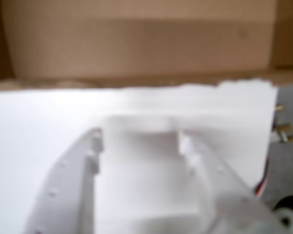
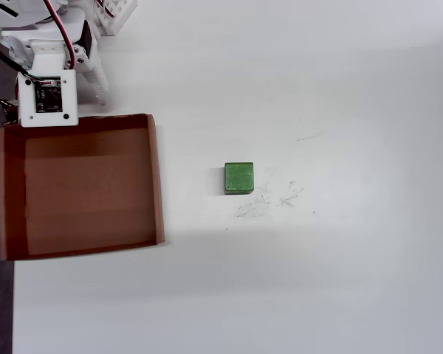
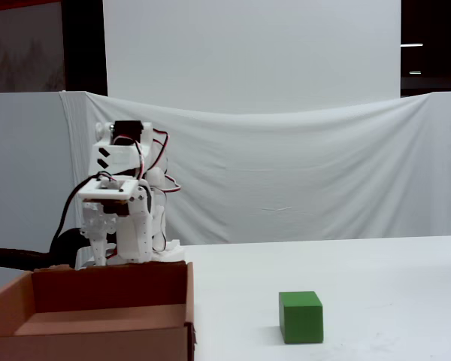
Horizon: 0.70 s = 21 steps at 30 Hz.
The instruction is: Grasp a green cube and put it in a box.
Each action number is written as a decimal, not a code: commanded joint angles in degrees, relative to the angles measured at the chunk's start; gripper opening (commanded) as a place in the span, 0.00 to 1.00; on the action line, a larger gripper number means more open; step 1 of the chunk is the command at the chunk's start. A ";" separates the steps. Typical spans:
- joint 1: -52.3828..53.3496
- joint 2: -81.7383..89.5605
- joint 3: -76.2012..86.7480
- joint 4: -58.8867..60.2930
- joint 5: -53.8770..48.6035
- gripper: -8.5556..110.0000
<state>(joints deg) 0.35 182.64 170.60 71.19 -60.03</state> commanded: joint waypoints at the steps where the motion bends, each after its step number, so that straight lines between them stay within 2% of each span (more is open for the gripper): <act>1: -0.35 -0.18 -0.26 -0.44 1.67 0.26; 21: -1.67 -0.88 -3.78 -0.18 1.58 0.25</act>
<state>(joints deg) -0.44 182.64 170.51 70.93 -58.45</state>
